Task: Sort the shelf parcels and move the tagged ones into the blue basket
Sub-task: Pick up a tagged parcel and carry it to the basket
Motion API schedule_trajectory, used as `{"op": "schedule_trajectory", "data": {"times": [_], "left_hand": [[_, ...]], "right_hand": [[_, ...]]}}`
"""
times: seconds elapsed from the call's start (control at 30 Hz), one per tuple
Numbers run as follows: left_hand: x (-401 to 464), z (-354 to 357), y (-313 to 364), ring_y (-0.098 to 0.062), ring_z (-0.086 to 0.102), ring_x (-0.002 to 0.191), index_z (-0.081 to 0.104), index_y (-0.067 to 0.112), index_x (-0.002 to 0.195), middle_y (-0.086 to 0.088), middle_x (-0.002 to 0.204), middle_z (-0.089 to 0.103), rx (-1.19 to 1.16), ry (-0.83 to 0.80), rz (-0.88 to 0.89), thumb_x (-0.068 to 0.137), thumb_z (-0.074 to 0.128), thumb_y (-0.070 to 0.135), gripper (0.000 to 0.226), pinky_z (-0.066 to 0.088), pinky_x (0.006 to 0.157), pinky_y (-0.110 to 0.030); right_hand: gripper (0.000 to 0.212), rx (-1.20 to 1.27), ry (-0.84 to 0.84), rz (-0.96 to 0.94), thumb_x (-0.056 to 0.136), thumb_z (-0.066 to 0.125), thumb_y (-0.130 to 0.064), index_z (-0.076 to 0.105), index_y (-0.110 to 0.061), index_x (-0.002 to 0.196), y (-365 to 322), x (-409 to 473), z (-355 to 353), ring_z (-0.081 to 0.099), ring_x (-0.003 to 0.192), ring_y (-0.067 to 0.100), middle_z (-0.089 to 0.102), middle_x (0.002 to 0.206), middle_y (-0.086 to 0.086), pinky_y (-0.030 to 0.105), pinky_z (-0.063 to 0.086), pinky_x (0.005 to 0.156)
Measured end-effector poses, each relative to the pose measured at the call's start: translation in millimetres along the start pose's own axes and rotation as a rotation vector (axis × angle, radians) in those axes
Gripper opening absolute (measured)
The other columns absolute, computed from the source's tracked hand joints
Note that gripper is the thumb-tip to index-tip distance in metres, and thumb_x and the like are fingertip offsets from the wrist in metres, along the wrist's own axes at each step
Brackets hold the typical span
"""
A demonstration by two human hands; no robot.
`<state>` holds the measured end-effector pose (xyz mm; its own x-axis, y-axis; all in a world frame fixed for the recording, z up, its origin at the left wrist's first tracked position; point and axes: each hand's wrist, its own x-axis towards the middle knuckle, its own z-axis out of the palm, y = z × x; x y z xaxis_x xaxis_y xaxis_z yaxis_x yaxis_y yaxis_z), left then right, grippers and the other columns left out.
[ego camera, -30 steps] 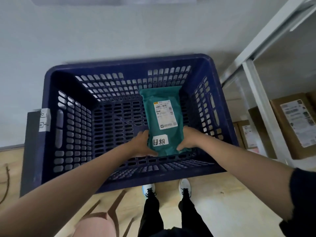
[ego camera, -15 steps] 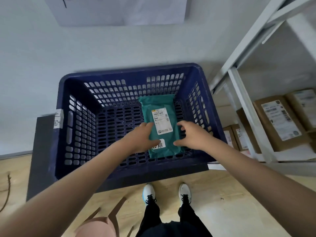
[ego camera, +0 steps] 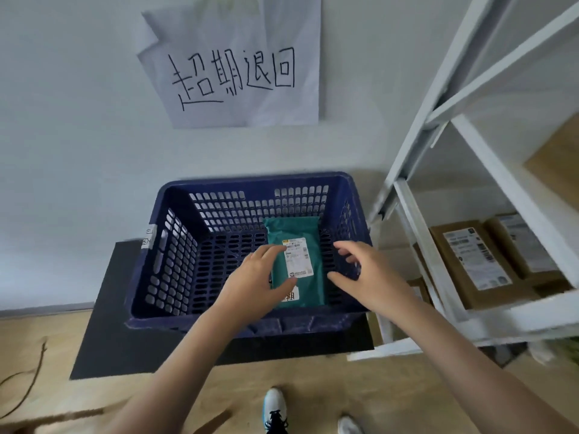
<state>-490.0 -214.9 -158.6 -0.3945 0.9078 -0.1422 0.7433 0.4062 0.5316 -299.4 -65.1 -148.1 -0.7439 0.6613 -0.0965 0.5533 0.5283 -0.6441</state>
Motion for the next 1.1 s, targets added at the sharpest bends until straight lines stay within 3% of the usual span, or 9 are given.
{"op": "schedule_trajectory", "data": {"times": [0.17, 0.4, 0.5, 0.63, 0.83, 1.1], "left_hand": [[-29, -5, 39, -0.006, 0.041, 0.133, 0.036, 0.040, 0.146, 0.019, 0.148, 0.039, -0.096, 0.147, -0.038, 0.088, 0.062, 0.056, 0.066, 0.044, 0.104, -0.034], [-80, 8, 109, -0.005, 0.042, 0.133, 0.036, 0.041, 0.145, 0.020, 0.148, 0.040, -0.091, 0.330, -0.099, 0.089, 0.062, 0.055, 0.063, 0.045, 0.102, -0.034], [-104, 20, 140, -0.005, 0.045, 0.129, 0.035, 0.041, 0.146, 0.020, 0.149, 0.038, -0.097, 0.348, -0.126, 0.090, 0.060, 0.055, 0.063, 0.044, 0.102, -0.033], [-130, 32, 176, -0.004, 0.057, 0.109, 0.035, 0.043, 0.144, 0.023, 0.148, 0.037, -0.070, 0.382, -0.137, 0.090, 0.058, 0.058, 0.061, 0.047, 0.090, -0.026], [-153, 50, 223, -0.005, 0.046, 0.129, 0.037, 0.043, 0.143, 0.021, 0.147, 0.040, -0.070, 0.400, -0.067, 0.090, 0.059, 0.056, 0.059, 0.051, 0.096, -0.036], [-164, 96, 312, -0.001, 0.050, 0.120, 0.046, 0.037, 0.138, 0.017, 0.135, 0.051, -0.148, 0.427, 0.072, 0.091, 0.063, 0.045, 0.050, 0.048, 0.096, -0.029]], "right_hand": [[0.061, -0.004, 0.014, -0.169, 0.088, 0.072, -0.040, 0.047, -0.029, 0.143, 10, -23, -39, 0.053, 0.115, 0.001, 0.055, 0.129, -0.015, 0.031, 0.050, 0.098], [0.060, -0.026, -0.019, -0.293, 0.091, 0.069, -0.041, 0.046, -0.029, 0.144, 28, -72, -91, 0.052, 0.121, 0.002, 0.054, 0.135, -0.015, 0.026, 0.047, 0.100], [0.059, -0.032, -0.014, -0.303, 0.090, 0.068, -0.046, 0.047, -0.032, 0.143, 39, -96, -106, 0.053, 0.119, 0.002, 0.054, 0.134, -0.016, 0.029, 0.049, 0.100], [0.057, -0.033, 0.009, -0.323, 0.090, 0.068, -0.046, 0.048, -0.032, 0.142, 47, -127, -125, 0.053, 0.116, 0.002, 0.055, 0.130, -0.016, 0.027, 0.049, 0.097], [0.052, 0.009, 0.078, -0.339, 0.090, 0.069, -0.040, 0.053, -0.030, 0.138, 56, -182, -151, 0.054, 0.112, 0.001, 0.056, 0.127, -0.015, 0.028, 0.050, 0.095], [0.046, 0.036, 0.172, -0.275, 0.091, 0.068, -0.041, 0.053, -0.034, 0.134, 110, -253, -206, 0.053, 0.108, -0.002, 0.055, 0.122, -0.019, 0.025, 0.052, 0.088]]}}
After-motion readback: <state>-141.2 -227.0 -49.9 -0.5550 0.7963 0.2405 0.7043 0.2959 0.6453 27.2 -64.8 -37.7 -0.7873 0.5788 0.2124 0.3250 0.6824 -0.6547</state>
